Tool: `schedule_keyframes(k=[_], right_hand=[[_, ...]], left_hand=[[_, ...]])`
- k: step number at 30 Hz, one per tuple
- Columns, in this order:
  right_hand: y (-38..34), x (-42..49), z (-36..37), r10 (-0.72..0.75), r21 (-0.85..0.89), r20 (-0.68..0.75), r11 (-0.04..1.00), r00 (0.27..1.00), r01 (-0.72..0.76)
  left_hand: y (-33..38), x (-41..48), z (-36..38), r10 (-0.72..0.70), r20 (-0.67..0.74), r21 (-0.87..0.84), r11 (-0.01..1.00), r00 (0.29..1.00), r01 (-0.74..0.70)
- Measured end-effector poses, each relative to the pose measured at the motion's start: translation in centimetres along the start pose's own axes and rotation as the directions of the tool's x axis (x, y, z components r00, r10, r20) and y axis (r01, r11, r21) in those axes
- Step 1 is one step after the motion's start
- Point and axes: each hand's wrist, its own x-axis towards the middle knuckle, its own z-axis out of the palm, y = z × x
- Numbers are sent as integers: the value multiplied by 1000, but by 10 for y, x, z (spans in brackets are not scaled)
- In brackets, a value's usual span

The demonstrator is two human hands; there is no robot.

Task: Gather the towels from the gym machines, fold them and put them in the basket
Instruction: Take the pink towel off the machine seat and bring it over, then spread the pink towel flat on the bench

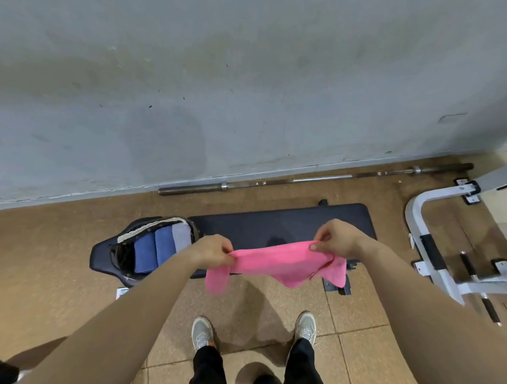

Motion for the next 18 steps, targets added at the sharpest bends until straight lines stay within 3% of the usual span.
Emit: schedule_keyframes(k=[3, 9, 18], right_hand=[[29, 10, 13, 17, 21, 21, 1000, 1000, -17], [76, 73, 34, 84, -16, -21, 996, 996, -85], [147, 268, 92, 66, -51, -207, 996, 976, -79]], left_hand=[[0, 12, 22, -23, 24, 31, 999, 999, 22], [-4, 76, 49, -66, -121, 63, 995, 990, 74], [-72, 275, 89, -83, -429, -96, 994, 899, 46]])
